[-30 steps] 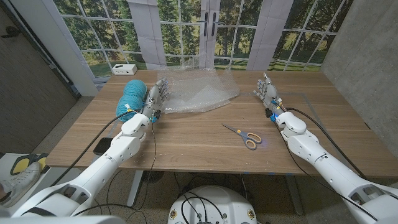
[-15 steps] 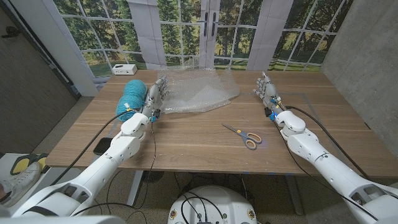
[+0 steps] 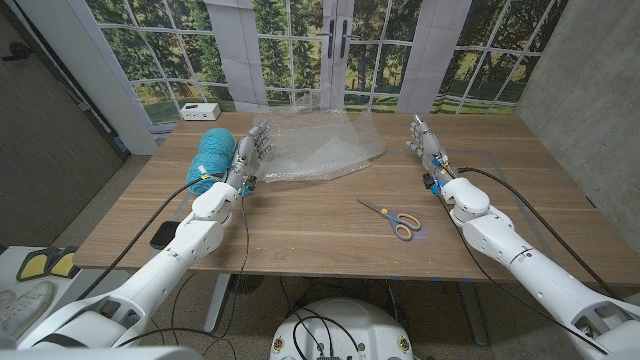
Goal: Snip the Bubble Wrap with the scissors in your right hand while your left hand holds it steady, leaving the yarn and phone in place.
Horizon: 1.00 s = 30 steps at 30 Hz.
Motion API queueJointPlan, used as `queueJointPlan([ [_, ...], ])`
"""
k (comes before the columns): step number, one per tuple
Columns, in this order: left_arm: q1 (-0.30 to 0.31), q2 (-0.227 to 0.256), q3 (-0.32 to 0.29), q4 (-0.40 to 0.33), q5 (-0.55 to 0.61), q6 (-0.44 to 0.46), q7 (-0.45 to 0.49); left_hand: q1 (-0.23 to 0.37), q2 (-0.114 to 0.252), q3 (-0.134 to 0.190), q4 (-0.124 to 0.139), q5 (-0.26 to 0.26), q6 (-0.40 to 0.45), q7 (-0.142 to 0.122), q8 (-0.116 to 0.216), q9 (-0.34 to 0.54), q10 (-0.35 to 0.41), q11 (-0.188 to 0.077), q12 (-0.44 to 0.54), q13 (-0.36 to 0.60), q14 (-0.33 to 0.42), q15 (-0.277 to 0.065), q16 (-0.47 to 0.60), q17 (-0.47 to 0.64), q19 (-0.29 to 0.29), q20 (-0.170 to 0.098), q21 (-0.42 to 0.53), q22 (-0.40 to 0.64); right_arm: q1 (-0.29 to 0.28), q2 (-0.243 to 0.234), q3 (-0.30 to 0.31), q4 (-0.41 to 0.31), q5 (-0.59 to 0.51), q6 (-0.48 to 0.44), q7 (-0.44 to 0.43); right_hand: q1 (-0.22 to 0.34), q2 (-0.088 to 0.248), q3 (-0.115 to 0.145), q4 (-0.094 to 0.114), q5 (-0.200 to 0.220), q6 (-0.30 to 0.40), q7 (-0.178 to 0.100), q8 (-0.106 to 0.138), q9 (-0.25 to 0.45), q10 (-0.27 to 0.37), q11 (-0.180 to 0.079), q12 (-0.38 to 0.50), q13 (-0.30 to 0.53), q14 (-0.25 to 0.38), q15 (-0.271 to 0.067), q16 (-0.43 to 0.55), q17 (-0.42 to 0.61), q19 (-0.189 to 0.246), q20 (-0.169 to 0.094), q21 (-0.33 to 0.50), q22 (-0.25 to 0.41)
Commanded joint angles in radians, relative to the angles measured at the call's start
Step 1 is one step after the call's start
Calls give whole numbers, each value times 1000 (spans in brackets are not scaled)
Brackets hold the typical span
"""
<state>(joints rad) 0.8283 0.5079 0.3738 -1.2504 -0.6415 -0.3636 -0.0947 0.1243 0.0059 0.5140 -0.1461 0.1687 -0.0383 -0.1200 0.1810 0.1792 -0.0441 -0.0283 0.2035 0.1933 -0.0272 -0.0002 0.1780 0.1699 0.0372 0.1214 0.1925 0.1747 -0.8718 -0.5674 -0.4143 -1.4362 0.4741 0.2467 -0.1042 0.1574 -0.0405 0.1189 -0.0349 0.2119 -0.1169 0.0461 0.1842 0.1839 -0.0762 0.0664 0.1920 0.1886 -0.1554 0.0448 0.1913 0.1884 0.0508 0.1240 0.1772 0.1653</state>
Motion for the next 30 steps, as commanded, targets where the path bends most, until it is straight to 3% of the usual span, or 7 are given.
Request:
queueJointPlan([
  [1,10,21,1,-22,26,-2,15,13,0,3,0,4,-22,-5,-2,3,-10,0,5,4,-23,-14,-2,5,-5,-18,2,2,-14,-71,-30,-99,-114,-63,-37,0,-16,-7,-7,7,-56,3,-8,4,-77,18,-17,1,-66,21,-13,5,-43,9,-2,3],
  [6,16,22,1,-38,28,13,34,14,1,3,-1,4,-34,-6,-4,2,-18,-2,2,4,-33,-13,-4,5,-10,-25,0,2,-22,-83,-24,-112,-130,-63,-46,-7,-15,-11,-4,7,-64,10,-5,4,-92,18,-15,1,-81,23,-12,7,-66,-4,-6,4],
  [15,45,45,-7,-116,38,47,82,15,0,1,0,4,-44,-6,-5,2,-22,-1,1,3,-35,-8,-2,5,-12,-24,-1,2,-59,-120,0,-133,-144,-70,-66,-16,-10,-15,1,9,-86,5,-6,4,-104,19,-10,1,-108,21,-12,8,-105,15,-9,4],
  [17,55,44,-7,-128,48,43,102,14,0,1,0,4,-45,-6,-5,2,-24,-4,0,3,-36,-8,-2,5,-12,-24,-1,2,-74,-126,7,-144,-154,-63,-82,-12,-7,-17,-2,11,-92,-4,1,4,-33,7,19,2,-113,20,-4,6,-118,26,0,5],
  [19,63,36,-6,-124,54,30,112,14,0,1,0,4,-46,-7,-4,2,-22,-5,1,3,-35,-8,-1,5,-11,-24,0,2,-85,-133,8,-154,-188,-57,-109,-10,-6,-17,-4,11,-93,-10,2,4,-10,-4,25,2,-111,17,-1,6,-121,31,1,5],
  [24,81,23,-5,-131,55,16,126,15,1,1,0,4,-44,-7,-2,1,-18,-3,3,3,-35,-8,0,4,-7,-26,1,2,-102,-154,12,-182,-209,-63,-111,-6,-3,-17,-7,12,-102,-10,2,4,-22,12,17,2,-116,17,-1,6,-125,31,3,5],
  [30,110,40,-21,-167,32,22,122,15,1,0,0,4,-41,-7,0,1,-17,-1,4,3,-36,-7,0,4,-3,-28,3,1,-113,-169,16,-252,-230,-138,-135,-2,0,-16,-9,12,-109,-7,1,4,-45,21,7,2,-123,21,-2,5,-127,29,4,5],
])
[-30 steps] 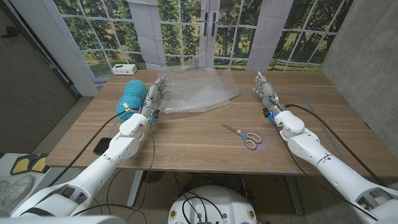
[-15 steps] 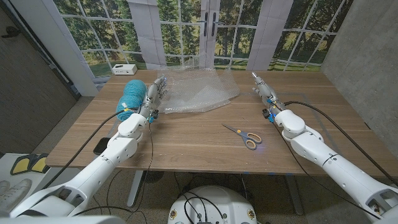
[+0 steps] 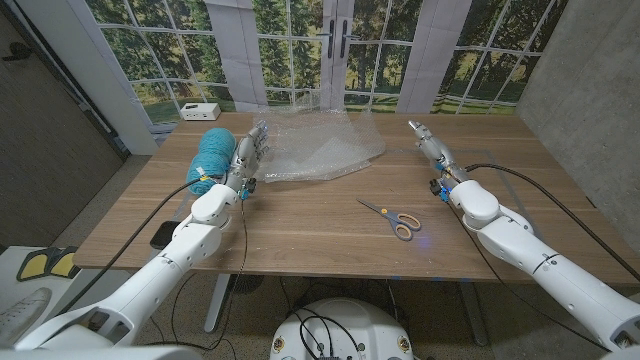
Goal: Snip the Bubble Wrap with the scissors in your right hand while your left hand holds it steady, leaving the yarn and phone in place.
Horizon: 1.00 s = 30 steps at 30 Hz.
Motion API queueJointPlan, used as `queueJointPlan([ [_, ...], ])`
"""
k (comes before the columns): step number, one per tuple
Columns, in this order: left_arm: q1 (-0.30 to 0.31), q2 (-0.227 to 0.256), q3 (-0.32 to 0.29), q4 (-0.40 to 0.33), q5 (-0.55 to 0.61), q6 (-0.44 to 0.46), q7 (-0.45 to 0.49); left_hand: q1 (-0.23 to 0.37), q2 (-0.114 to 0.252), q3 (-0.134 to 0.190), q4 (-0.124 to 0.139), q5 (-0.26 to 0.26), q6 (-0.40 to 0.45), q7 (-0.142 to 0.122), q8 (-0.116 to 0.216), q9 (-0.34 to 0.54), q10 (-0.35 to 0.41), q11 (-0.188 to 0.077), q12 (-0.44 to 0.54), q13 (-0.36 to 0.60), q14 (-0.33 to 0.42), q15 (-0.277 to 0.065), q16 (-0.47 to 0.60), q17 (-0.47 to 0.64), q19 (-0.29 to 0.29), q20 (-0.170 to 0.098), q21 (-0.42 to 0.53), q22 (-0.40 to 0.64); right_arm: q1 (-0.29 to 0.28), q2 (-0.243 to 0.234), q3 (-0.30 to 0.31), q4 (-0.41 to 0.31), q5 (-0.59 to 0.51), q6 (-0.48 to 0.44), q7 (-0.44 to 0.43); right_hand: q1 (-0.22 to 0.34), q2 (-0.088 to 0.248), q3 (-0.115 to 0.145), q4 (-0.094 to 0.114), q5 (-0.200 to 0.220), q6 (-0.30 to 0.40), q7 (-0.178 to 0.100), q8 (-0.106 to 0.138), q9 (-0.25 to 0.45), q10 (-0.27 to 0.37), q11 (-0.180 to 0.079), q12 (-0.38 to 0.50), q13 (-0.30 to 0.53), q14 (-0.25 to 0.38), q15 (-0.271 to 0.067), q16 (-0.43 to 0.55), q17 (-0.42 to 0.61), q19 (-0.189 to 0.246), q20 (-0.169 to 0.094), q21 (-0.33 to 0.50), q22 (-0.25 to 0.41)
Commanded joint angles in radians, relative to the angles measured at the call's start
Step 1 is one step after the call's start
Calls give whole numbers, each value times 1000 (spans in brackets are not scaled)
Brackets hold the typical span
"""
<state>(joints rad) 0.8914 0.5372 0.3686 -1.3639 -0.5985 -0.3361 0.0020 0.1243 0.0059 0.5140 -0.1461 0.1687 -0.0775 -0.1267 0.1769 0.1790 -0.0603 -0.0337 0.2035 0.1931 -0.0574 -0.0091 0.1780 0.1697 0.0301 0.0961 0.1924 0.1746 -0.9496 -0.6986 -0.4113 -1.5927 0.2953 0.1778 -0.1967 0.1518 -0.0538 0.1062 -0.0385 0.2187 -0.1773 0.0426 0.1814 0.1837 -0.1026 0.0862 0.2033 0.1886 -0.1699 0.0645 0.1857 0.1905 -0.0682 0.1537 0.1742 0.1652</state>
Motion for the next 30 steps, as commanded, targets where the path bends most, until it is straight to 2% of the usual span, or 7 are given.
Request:
queueJointPlan([
  [1,53,19,-18,-63,-10,1,28,15,1,0,0,4,-2,1,4,1,0,5,4,3,-6,2,0,5,4,-3,3,2,-36,-38,11,-104,-56,-79,-46,4,14,-3,-5,5,-49,-2,4,4,-22,4,-6,2,-109,2,4,3,-8,-1,8,5],
  [8,53,39,-24,-65,-18,20,13,16,1,-1,0,4,1,2,6,1,-3,4,3,3,-6,3,1,5,4,-3,3,1,-33,-37,-14,-139,-122,-142,-84,7,17,-3,-7,5,-49,5,7,4,-23,8,-6,2,-101,12,8,3,-1,-6,11,5],
  [16,34,35,-17,-44,-11,18,1,16,2,-1,0,4,2,2,7,1,-1,7,4,3,-6,3,1,4,4,-5,3,1,-27,-37,-30,-124,-169,-149,-98,14,21,0,-11,5,-46,11,9,4,-20,15,-4,2,-97,14,10,3,5,-6,13,4],
  [22,0,13,-12,1,-14,-6,-22,16,2,-2,0,4,2,2,7,1,-1,5,4,3,-6,4,2,4,4,-6,2,1,-33,-39,-26,-125,-169,-152,-97,24,24,3,-16,5,-44,13,11,4,-7,21,1,2,-92,17,13,3,11,-8,16,4],
  [30,13,-1,-23,19,-26,-27,-12,17,2,-2,1,4,4,4,9,1,-1,10,5,3,-5,6,3,4,5,-5,3,1,-22,-31,-41,-132,-209,-179,-117,41,27,9,-26,5,-51,14,12,4,-6,20,1,3,-92,18,13,3,11,-10,15,3],
])
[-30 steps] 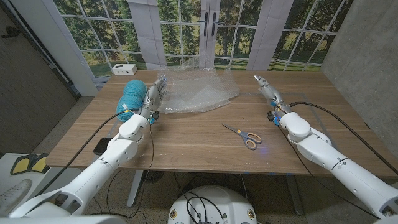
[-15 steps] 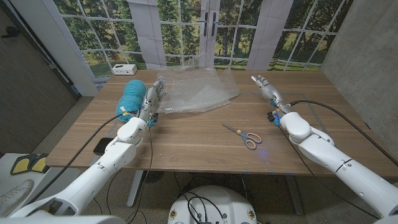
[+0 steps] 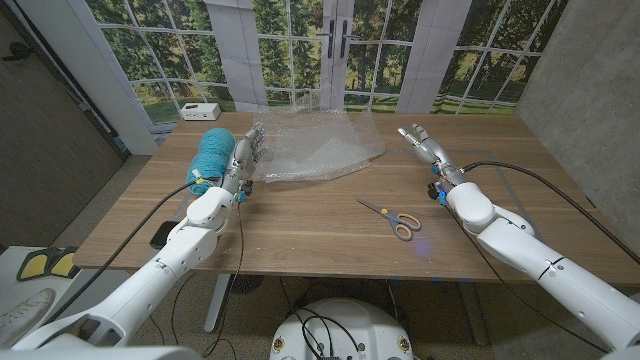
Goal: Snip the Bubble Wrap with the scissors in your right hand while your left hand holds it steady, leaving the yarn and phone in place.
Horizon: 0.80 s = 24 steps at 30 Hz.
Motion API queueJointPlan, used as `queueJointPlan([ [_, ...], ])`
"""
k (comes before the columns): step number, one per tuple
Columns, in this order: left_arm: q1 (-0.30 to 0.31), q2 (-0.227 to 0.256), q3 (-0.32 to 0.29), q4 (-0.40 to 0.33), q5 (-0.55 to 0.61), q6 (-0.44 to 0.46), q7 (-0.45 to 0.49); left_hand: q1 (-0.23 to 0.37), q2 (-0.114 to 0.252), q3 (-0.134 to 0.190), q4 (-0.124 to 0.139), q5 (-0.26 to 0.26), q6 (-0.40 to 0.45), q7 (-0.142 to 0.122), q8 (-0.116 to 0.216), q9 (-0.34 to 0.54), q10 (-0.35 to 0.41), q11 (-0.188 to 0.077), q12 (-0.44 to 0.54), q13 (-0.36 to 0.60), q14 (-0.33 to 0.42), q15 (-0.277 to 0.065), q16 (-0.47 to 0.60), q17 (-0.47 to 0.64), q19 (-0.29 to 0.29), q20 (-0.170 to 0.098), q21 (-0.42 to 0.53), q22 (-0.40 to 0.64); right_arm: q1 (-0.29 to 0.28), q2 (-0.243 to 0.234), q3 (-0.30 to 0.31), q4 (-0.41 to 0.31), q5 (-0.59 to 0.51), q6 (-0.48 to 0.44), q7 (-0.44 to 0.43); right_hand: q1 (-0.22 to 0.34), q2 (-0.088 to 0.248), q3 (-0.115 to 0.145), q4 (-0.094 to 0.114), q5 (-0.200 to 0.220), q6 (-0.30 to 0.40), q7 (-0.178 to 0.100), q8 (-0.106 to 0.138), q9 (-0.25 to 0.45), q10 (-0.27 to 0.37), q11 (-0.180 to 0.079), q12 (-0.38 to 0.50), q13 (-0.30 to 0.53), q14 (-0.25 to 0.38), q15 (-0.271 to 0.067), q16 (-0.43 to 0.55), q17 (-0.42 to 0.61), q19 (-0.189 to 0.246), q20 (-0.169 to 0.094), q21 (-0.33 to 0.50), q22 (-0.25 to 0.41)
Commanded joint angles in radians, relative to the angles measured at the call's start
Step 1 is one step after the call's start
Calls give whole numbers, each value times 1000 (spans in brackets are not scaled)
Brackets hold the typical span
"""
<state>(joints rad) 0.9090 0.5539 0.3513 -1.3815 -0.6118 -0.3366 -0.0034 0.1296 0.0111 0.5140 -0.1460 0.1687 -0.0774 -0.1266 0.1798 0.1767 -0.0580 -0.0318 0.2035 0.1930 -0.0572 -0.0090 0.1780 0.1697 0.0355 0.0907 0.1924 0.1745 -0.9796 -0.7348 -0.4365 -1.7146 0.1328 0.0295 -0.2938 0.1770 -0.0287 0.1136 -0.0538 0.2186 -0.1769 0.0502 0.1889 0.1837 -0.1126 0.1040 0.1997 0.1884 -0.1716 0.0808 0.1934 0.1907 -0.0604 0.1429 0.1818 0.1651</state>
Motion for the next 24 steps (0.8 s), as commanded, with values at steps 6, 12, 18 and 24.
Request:
queueJointPlan([
  [6,24,5,-18,3,-14,-17,10,11,-3,-3,1,4,3,3,5,3,-3,9,5,3,-5,8,3,4,1,0,3,2,10,7,-21,-21,-60,-37,-24,45,9,12,-27,3,-55,10,7,5,25,4,12,4,-86,4,7,2,4,2,6,3],
  [12,34,17,-26,-13,-2,-12,31,11,-3,-4,1,4,3,3,5,3,-3,10,5,3,-5,10,3,4,2,0,3,2,17,0,-29,-35,-77,-70,-17,67,12,19,-39,2,-60,8,7,5,20,6,8,4,-84,4,7,2,9,6,7,3],
  [18,23,12,-22,8,-3,-17,19,11,-3,-4,1,4,3,4,5,3,-2,9,6,3,-5,10,3,4,4,-1,4,2,-9,-10,-27,-89,-106,-129,-50,86,15,25,-50,0,-63,11,8,5,24,5,9,4,-81,7,8,2,16,7,9,3],
  [24,21,7,-21,8,5,-25,26,11,-3,-5,1,4,2,4,5,3,-1,10,6,2,-4,11,3,4,5,-1,4,2,-29,-24,-20,-125,-123,-171,-69,111,17,33,-64,-2,-56,10,13,5,42,5,14,5,-65,6,13,2,34,10,13,3],
])
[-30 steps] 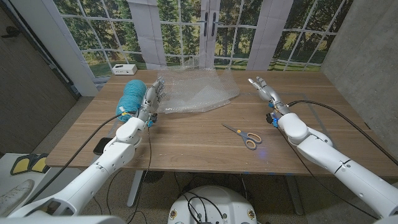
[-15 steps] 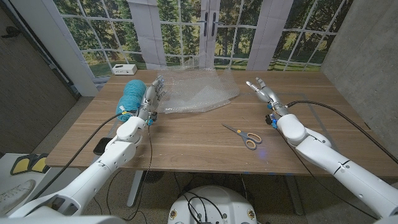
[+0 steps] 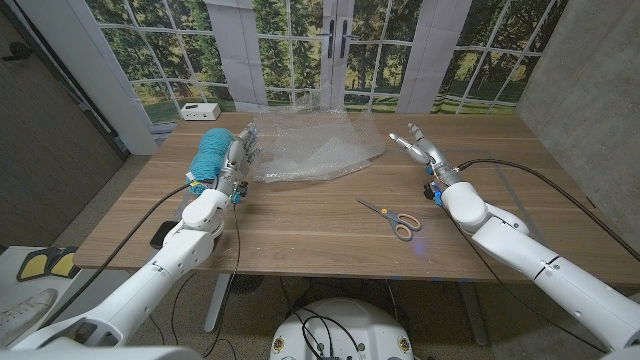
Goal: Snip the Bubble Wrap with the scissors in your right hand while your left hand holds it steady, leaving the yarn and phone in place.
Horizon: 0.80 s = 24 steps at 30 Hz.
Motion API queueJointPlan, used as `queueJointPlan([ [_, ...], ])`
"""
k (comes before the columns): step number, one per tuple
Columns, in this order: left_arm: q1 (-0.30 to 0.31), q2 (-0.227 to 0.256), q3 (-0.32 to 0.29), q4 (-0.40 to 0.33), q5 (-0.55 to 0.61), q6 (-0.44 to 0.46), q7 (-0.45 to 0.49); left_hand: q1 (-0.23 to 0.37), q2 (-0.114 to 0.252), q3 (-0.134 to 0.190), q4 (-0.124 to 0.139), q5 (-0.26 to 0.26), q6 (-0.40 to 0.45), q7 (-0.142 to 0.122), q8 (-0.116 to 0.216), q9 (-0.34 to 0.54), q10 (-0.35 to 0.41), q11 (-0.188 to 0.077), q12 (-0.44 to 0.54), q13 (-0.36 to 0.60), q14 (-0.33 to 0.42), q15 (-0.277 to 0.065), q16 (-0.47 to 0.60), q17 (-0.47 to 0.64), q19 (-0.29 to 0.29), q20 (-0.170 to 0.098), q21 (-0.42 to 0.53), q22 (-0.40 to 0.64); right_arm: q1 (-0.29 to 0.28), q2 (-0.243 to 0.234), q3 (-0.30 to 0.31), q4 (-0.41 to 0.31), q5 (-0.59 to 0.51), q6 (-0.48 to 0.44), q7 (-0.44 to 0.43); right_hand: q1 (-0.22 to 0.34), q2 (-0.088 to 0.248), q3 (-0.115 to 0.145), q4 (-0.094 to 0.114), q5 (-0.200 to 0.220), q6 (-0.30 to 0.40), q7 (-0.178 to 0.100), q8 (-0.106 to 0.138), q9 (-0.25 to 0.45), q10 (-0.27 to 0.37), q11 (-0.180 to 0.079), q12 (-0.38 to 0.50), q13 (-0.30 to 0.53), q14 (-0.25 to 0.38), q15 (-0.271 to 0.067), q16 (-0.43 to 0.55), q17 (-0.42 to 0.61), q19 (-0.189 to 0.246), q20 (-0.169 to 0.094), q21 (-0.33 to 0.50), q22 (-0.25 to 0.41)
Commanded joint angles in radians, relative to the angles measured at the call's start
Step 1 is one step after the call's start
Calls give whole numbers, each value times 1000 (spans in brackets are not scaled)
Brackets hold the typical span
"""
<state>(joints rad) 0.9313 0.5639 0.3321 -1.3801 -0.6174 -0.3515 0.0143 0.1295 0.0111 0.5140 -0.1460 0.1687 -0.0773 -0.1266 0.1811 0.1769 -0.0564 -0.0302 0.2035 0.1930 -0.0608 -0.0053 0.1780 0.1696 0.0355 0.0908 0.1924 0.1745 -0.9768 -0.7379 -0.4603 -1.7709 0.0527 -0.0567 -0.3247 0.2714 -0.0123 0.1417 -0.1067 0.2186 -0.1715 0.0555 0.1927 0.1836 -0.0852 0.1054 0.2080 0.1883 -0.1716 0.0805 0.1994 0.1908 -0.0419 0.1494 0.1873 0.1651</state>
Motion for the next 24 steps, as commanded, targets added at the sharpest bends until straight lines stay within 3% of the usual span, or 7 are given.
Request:
queueJointPlan([
  [1,-1,-3,-1,5,10,-10,8,11,-3,-5,1,4,3,4,4,3,-3,8,6,2,0,7,4,5,5,-1,4,2,-40,-23,6,-80,-48,-95,-46,21,1,6,-14,-3,-61,5,10,5,17,4,7,5,-60,8,9,2,18,4,9,3],
  [6,-3,-6,-3,7,8,-16,7,12,-3,-5,1,4,4,3,5,3,-3,8,6,2,1,7,4,5,6,-2,4,2,-50,-30,8,-93,-40,-104,-36,49,3,15,-29,-7,-52,9,14,5,38,4,12,6,-49,10,11,2,36,27,11,3],
  [24,-1,-4,-12,18,2,-22,6,12,-2,-6,1,4,6,5,6,3,-2,10,6,2,1,7,4,5,7,-2,4,2,-53,-73,-17,-182,-97,-225,-14,72,5,21,-38,-11,-50,12,14,5,42,14,10,6,-47,18,9,2,37,30,7,3],
])
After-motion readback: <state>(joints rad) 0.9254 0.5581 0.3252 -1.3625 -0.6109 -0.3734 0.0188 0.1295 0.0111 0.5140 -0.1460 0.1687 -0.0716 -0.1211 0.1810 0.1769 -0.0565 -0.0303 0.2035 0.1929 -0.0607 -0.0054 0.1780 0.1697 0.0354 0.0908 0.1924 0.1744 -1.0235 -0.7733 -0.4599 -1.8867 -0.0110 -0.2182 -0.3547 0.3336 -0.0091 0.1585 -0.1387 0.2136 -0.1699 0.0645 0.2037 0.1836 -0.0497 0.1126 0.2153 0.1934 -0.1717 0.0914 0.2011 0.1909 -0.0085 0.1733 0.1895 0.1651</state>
